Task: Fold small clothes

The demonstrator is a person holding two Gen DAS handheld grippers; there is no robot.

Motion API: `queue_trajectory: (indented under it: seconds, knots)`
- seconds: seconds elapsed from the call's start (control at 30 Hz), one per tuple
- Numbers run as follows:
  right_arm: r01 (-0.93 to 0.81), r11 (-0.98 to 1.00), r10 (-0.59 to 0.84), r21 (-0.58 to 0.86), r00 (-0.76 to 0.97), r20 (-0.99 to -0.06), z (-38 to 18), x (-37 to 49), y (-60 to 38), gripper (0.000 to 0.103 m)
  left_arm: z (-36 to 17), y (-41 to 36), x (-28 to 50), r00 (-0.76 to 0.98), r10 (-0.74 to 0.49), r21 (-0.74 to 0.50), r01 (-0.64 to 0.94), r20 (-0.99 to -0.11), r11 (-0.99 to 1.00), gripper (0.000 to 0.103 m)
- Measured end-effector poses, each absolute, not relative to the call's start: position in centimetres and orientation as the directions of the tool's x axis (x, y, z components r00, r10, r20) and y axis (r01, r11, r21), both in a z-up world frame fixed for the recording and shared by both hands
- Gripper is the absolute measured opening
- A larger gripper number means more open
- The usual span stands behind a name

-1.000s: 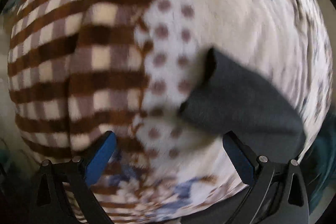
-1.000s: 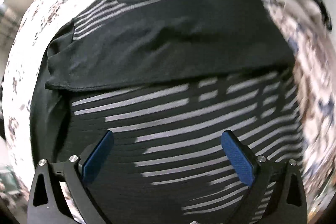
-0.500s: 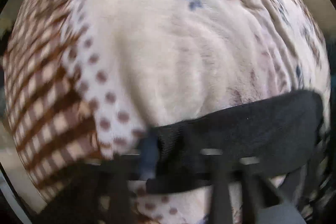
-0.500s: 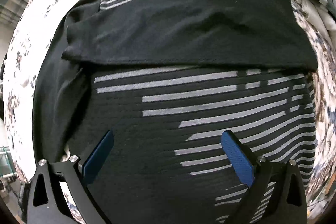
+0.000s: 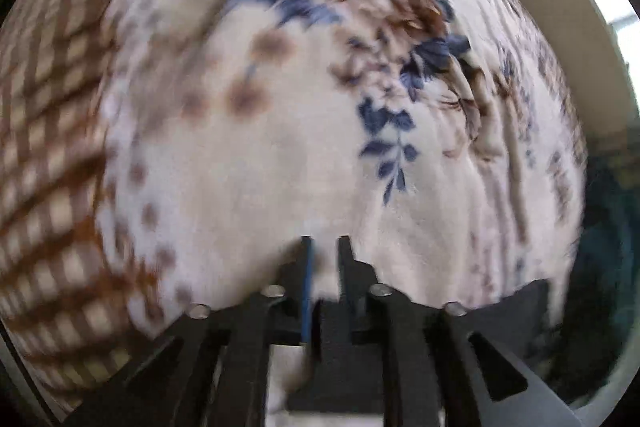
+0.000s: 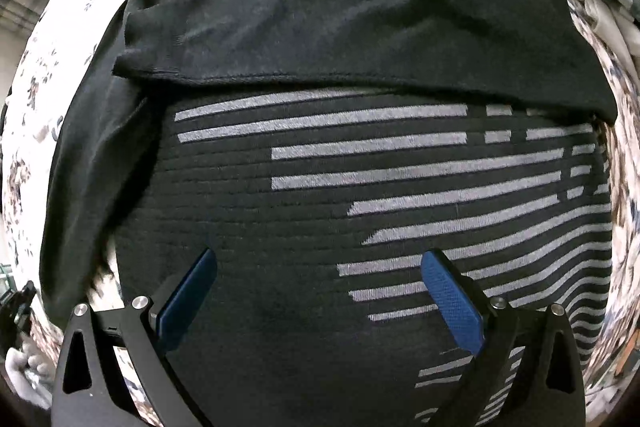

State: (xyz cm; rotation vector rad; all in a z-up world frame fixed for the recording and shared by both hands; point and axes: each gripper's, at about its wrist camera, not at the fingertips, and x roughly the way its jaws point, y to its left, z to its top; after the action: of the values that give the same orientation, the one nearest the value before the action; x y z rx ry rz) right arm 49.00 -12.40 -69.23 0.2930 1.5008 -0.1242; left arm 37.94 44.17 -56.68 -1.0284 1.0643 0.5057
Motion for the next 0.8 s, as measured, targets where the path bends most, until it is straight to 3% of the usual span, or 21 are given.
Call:
queue_trajectory:
  seconds: [0.03,0.07,0.1,0.27,0.47,0.6,0.63,0.67,0.7,0.73,0.77,0.8]
  knots:
    - [0.271,0.955,0.107,0.122,0.07,-0.992,-69.2,48.7,-12.6,0.103,-56.3,43.0,36.0,0.456,-0.147,-0.472,-0.771,-0.878,0.426,0.033]
    - [0.278,0.952,0.111,0.127,0.071,-0.991,-69.1,48.6,-12.8,0.103,-56.2,42.0,34.8,0.466,-0.163,-0.491,-0.78,-0.87,0.389,0.052]
    - [0.284,0.95,0.115,0.131,0.072,-0.991,-69.0,48.5,-12.9,0.103,-56.4,41.2,33.8,0.484,-0.181,-0.517,-0.786,-0.856,0.34,0.059]
    - [0.305,0.941,0.13,0.146,0.071,-0.989,-68.7,48.1,-13.7,0.103,-59.4,36.2,31.0,0.524,-0.275,-0.57,-0.812,-0.806,0.126,0.06]
    - [0.313,0.942,0.105,0.12,0.064,-0.992,-68.9,48.3,-13.6,0.103,-59.9,34.6,33.7,0.443,-0.133,-0.456,-0.886,-0.887,0.084,0.063]
    - [0.336,0.934,-0.145,-0.119,0.052,-0.988,-68.3,49.2,-13.9,0.103,-59.2,33.5,34.1,0.372,-0.033,-0.373,-0.922,-0.928,0.104,0.063]
    - [0.344,0.926,-0.186,-0.154,0.062,-0.981,-68.1,49.4,-14.3,0.103,-58.9,33.3,34.2,0.364,-0.009,-0.363,-0.926,-0.931,0.105,0.061]
    - [0.349,0.919,-0.222,-0.185,0.067,-0.973,-67.9,49.6,-14.7,0.103,-58.7,33.1,34.4,0.356,0.015,-0.352,-0.93,-0.935,0.107,0.047]
    - [0.349,0.913,-0.251,-0.213,0.068,-0.966,-67.8,49.9,-14.9,0.103,-58.4,33.0,34.5,0.351,0.044,-0.344,-0.932,-0.936,0.114,0.024]
    - [0.35,0.905,-0.282,-0.241,0.072,-0.957,-67.8,50.1,-15.4,0.103,-57.9,33.0,34.5,0.354,0.074,-0.342,-0.93,-0.932,0.132,0.014]
    - [0.354,0.903,-0.288,-0.244,0.076,-0.955,-67.7,50.3,-15.8,0.103,-57.4,33.0,34.9,0.364,0.103,-0.345,-0.924,-0.926,0.167,0.006]
    - [0.359,0.899,-0.297,-0.25,0.081,-0.951,-67.6,50.4,-16.3,0.103,-56.7,32.9,35.4,0.364,0.127,-0.335,-0.92,-0.923,0.202,0.006]
